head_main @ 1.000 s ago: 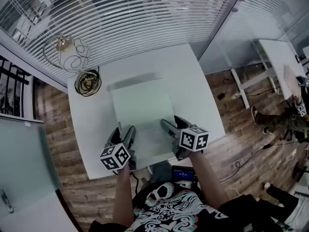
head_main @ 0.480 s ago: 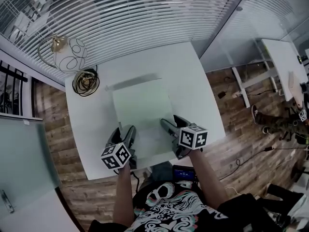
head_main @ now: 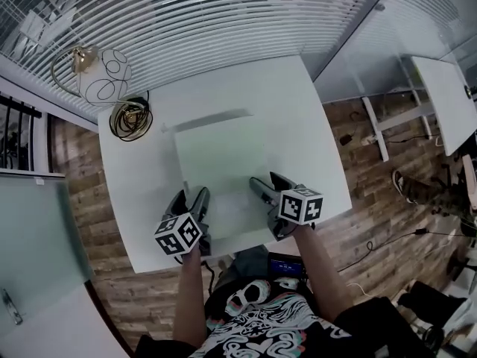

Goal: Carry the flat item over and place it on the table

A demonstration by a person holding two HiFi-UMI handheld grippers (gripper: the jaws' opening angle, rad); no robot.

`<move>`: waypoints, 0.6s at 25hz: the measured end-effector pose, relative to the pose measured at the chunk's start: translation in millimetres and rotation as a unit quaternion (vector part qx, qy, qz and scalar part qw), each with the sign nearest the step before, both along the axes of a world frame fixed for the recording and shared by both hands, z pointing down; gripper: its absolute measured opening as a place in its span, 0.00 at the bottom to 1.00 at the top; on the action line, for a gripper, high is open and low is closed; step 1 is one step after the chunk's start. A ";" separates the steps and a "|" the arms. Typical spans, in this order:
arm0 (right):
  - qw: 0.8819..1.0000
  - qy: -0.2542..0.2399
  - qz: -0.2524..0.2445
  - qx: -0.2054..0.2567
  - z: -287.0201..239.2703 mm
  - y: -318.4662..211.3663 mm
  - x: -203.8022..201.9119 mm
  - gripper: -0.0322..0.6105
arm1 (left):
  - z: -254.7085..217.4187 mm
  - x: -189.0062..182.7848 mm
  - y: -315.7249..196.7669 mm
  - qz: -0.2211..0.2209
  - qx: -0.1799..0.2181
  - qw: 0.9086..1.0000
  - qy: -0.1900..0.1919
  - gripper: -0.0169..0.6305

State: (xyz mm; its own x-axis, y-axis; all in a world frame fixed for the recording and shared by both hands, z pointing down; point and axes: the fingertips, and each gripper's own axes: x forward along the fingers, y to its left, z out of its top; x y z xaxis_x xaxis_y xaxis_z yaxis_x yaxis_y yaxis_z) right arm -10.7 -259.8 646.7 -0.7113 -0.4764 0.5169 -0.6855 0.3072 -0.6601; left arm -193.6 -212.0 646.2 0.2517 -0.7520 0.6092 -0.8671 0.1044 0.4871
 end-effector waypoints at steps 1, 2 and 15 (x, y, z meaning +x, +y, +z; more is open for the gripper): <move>1.000 0.002 0.000 0.001 0.3 0.0 0.1 0.50 | 0.1 -0.1 0.3 0.000 0.000 1.000 0.001 0.51; 1.000 0.006 -0.001 0.003 0.3 0.3 -0.1 0.50 | 0.4 -0.5 0.9 -0.001 0.000 1.000 0.003 0.51; 0.996 0.073 -0.026 0.050 -6.2 -3.3 -1.7 0.50 | 2.2 -3.1 -1.0 -0.003 -0.007 1.000 0.000 0.51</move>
